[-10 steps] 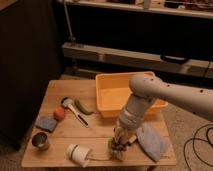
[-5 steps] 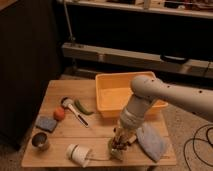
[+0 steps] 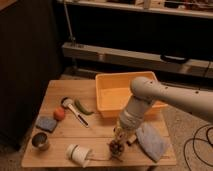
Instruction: Place grapes in plastic cup
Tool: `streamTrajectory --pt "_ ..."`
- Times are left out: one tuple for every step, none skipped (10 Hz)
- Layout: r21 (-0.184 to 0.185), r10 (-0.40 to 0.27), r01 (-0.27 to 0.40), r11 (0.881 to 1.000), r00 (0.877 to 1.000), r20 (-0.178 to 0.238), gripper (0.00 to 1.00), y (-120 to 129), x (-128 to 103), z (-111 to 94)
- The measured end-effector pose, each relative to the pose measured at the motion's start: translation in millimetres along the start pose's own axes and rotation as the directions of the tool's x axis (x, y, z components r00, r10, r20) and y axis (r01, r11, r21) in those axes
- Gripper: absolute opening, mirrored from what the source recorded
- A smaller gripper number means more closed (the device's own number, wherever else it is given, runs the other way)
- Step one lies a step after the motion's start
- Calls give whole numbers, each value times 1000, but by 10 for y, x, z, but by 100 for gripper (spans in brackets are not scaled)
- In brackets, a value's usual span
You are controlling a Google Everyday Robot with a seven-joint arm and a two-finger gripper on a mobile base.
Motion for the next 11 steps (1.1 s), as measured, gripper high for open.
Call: streamTrajectory --pt "0 8 -8 1000 1000 15 50 -6 -9 -15" --pt "3 14 -14 1000 999 30 60 -4 -15 -38" --pt "5 16 -16 1000 999 40 68 1 -19 -55" --pt "8 22 -23 1000 998 52 78 -3 -25 -80" --pt "9 27 -27 1000 998 58 80 -13 -25 -90" --pt "13 31 -32 999 997 64 80 -22 -26 -99" --pt "24 41 -43 999 996 78 80 -45 -24 -127" --pt "37 55 -59 998 993 101 80 -77 -10 -201" --pt "48 71 -77 996 991 117 80 -107 9 -272" --pt "54 77 -84 995 990 122 80 -119 16 -296" --pt "55 75 -82 995 990 121 80 -108 14 -292"
